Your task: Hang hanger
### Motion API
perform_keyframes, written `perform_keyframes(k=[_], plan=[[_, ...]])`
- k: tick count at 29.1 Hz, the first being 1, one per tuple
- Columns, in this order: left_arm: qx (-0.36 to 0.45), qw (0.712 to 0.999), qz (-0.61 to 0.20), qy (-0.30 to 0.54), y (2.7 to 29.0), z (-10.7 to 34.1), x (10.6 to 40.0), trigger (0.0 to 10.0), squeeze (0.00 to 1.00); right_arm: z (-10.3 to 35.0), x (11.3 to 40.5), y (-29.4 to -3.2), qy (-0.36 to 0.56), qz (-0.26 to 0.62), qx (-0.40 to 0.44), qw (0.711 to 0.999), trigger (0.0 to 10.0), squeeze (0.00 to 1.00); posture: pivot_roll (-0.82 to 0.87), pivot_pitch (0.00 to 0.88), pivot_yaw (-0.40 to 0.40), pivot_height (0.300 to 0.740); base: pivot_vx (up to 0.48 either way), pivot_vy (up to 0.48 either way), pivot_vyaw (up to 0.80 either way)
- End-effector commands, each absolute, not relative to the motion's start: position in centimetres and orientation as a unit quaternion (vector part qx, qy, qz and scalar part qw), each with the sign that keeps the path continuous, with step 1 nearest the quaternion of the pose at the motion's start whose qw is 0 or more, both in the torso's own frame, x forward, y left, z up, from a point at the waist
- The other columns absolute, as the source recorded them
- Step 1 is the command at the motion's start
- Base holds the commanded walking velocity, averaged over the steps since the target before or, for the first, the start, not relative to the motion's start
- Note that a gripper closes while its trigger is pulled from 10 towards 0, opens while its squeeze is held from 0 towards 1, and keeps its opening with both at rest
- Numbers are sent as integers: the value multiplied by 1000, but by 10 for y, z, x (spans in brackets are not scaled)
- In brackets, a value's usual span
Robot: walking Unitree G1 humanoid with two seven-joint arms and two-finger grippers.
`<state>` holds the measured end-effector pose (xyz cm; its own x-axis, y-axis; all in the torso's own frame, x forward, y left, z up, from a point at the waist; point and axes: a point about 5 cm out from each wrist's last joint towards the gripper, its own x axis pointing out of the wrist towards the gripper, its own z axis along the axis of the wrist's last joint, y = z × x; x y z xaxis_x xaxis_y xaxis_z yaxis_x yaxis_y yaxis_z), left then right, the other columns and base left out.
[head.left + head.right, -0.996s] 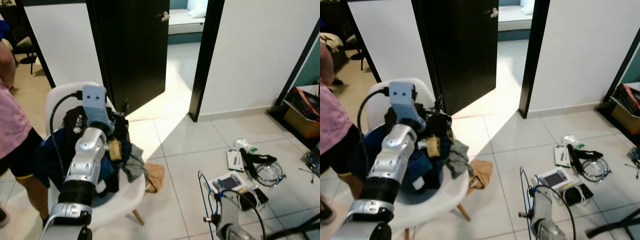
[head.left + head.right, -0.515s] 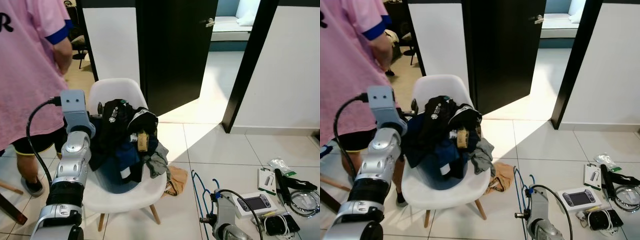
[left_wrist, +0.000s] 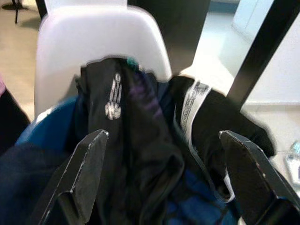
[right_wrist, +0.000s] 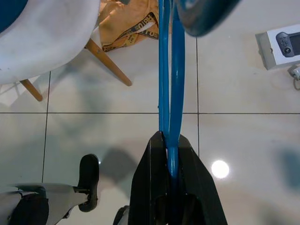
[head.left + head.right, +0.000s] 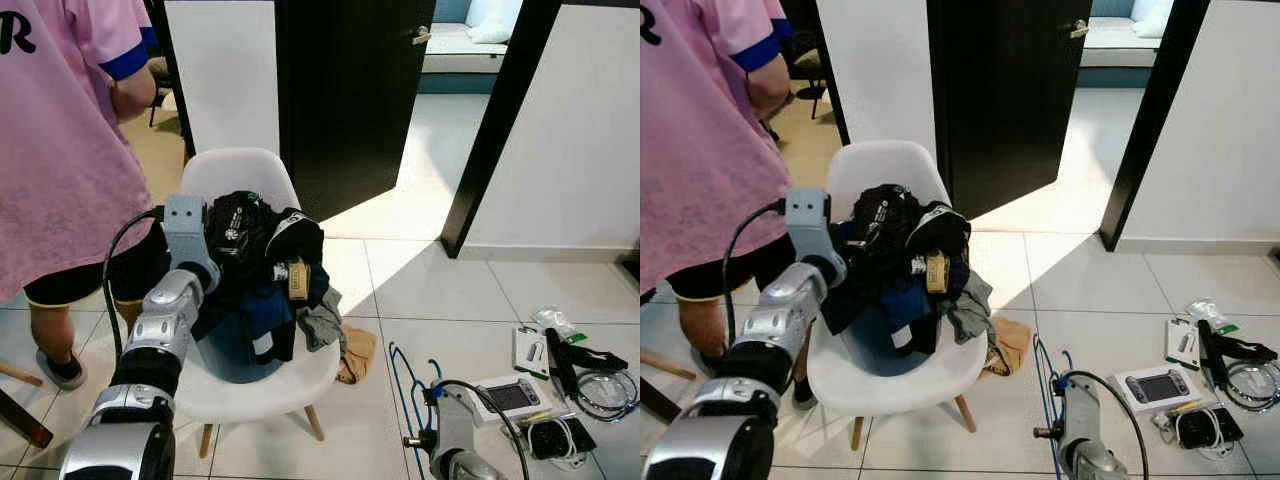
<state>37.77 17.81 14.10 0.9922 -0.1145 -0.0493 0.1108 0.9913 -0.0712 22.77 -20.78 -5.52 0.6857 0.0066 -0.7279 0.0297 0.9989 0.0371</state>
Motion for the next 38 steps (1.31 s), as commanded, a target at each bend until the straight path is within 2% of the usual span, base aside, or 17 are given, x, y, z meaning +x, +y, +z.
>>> perform_keyframes(k=[1, 4, 7, 10, 12, 25, 30, 35, 37, 38], plan=[[-21, 997, -63, 32, 181, 142, 380, 10000, 0, -56, 224, -211, 396, -8, 16, 918, 10000, 0, 0, 0, -13, 740, 0, 0, 0], [-15, 997, -71, 34, 180, 142, 381, 10000, 0, -57, 223, -211, 397, -8, 15, 918, 10000, 0, -5, 0, -8, 740, 0, 0, 0], [28, 992, -124, 23, 168, 157, 390, 10000, 0, -61, 216, -211, 399, -12, 14, 917, 10000, 0, -15, 3, 9, 740, 0, 0, 0], [34, 991, -130, 22, 167, 159, 391, 10000, 0, -61, 215, -211, 399, -13, 15, 917, 10000, 0, -15, 3, 9, 740, 0, 0, 0], [49, 988, -148, 19, 161, 165, 394, 10000, 0, -64, 211, -210, 400, -12, 15, 916, 10000, 0, -23, 29, 28, 740, 0, 0, 0], [93, 986, -129, 49, 164, 163, 399, 10000, 0, -72, 195, -206, 400, -14, 23, 916, 10000, 0, -44, 103, 66, 740, 0, 0, 0], [80, 989, -112, 56, 167, 166, 401, 10000, 0, -74, 190, -205, 400, -14, 25, 916, 10000, 0, -47, 126, 73, 740, 0, 0, 0], [7, 995, -87, 56, 173, 175, 405, 10000, 0, -76, 187, -203, 397, -12, 26, 917, 10000, 0, -52, 181, 79, 740, 0, 0, 0], [7, 995, -87, 56, 173, 175, 405, 10000, 0, -76, 187, -203, 397, -12, 26, 917, 10000, 0, -52, 181, 79, 740, 0, 0, 0], [-54, 993, -88, 55, 171, 181, 408, 10000, 0, -76, 186, -204, 396, -10, 25, 918, 10000, 0, -58, 216, 77, 740, 0, 0, 0]])
